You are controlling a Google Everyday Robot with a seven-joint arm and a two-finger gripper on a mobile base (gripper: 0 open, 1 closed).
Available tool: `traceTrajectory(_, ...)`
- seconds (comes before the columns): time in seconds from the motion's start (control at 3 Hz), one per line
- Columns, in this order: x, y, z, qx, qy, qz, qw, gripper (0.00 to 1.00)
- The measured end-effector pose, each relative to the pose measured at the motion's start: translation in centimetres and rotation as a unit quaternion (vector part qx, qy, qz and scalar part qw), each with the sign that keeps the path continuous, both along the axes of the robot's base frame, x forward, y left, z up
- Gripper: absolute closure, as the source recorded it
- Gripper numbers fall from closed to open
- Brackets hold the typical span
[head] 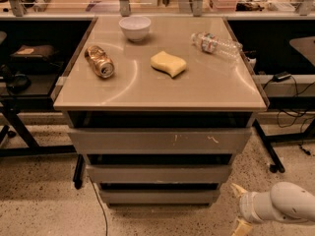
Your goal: Open bottom drawer
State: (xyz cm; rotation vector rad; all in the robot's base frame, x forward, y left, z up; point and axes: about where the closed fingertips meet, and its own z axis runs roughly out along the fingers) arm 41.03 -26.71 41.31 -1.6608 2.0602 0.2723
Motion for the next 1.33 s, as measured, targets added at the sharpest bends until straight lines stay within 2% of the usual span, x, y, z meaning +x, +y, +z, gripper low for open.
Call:
traceTrajectory(0.33, 2.0, -0.6, -4.3, 0.034, -0.031, -0.003, 0.9989, 0.00)
traceTrajectory(0.67, 2.0, -0.6, -4.3, 0.034, -0.031, -0.003, 0.9989, 0.00)
traceTrajectory(1.0, 1.6, 0.2, -8.0, 0.040, -0.021, 0.010, 0.9989, 0.00)
traceTrajectory(1.33, 1.7, 1.4, -12.4, 0.050, -0.020, 0.042, 0.9977, 0.00)
